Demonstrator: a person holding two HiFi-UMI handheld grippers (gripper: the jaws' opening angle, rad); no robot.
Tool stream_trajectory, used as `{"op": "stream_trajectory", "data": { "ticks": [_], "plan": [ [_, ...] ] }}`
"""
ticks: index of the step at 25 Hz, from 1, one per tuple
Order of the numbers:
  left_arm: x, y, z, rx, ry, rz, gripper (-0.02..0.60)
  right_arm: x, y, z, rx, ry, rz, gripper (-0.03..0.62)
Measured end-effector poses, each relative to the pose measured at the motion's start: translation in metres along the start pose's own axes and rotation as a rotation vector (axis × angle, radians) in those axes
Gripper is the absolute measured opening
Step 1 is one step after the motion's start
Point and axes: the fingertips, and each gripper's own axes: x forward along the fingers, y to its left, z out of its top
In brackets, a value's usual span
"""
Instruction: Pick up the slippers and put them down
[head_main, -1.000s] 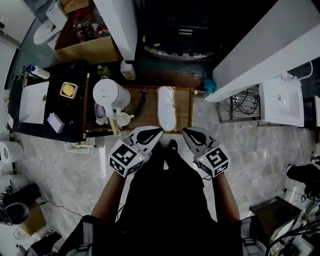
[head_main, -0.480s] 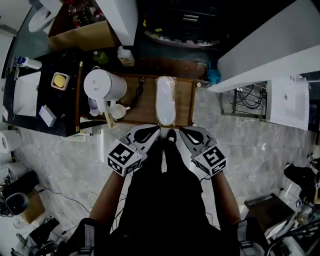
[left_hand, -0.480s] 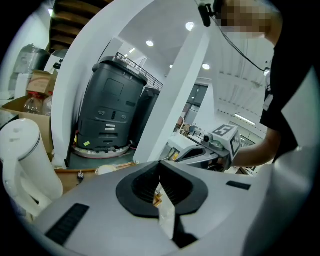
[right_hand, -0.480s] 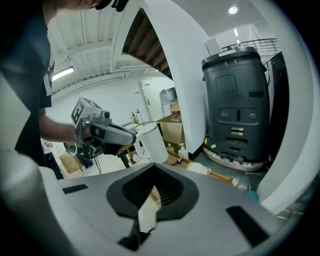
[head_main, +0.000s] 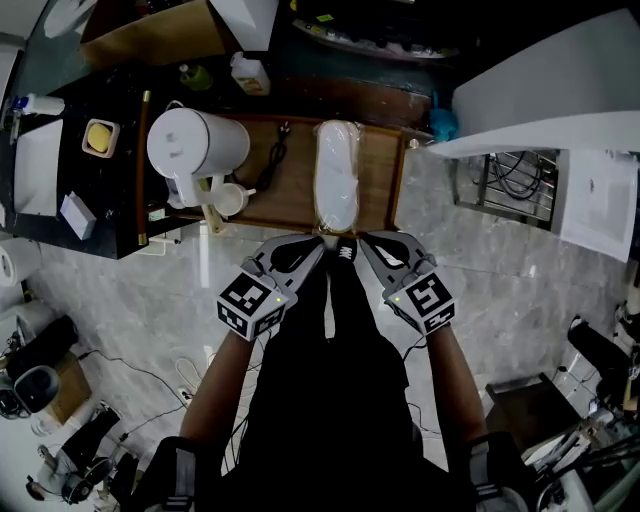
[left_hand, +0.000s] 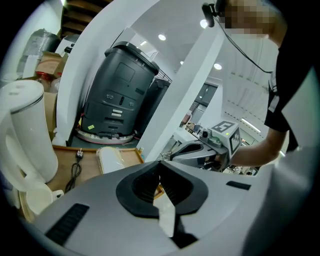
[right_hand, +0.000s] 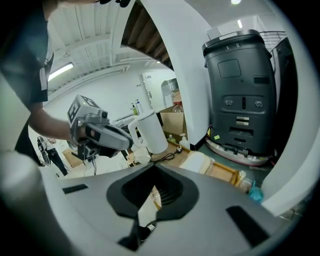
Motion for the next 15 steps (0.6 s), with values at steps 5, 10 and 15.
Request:
{"op": "stream_trajectory", "data": {
  "ticks": [5, 10, 15],
  "plan": [
    [0.011, 0.016, -0.030, -0.099, 0.021, -0.002, 0.012, 0.018, -0.005, -0.026, 0.012, 0.055, 0.017, 0.008],
    [0.025, 0.032, -0.050, -0.152, 0.029, -0.011, 0.012, 0.035, -0.014, -0.046, 0.031, 0.079, 0.020, 0.008],
    [0.040, 0.055, -0.067, -0.179, 0.036, 0.005, 0.012, 0.054, -0.025, -0.064, 0.061, 0.082, 0.015, 0.008]
  ]
}}
